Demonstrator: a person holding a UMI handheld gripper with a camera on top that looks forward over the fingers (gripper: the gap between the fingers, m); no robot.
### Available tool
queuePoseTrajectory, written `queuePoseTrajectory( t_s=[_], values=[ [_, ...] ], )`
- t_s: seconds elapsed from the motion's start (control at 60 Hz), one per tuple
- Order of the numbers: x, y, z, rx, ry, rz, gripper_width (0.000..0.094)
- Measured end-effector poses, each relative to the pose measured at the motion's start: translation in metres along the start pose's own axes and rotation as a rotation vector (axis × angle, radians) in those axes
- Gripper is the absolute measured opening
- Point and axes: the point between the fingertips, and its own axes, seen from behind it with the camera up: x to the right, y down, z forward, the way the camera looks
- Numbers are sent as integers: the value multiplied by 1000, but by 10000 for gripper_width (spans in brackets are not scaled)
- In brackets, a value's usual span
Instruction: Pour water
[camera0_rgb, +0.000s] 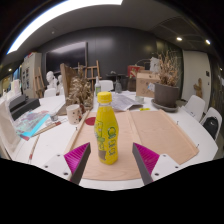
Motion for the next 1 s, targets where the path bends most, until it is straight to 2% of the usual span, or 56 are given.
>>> queuePoseTrajectory(
  t_s=[0.1,0.15,0.267,0.333,0.517,0.667,1.0],
  values=[
    [-5,-4,42,59,25,-16,841],
    [-9,-7,59,82,24,-28,763],
    [-8,-9,88,101,56,-28,490],
    [-8,-10,85,114,75,-18,455],
    [-8,-12,86,94,123,-55,264],
    [-7,-44,88,86,165,-162,262],
    [-23,-176,148,149,304,-644,263]
  ],
)
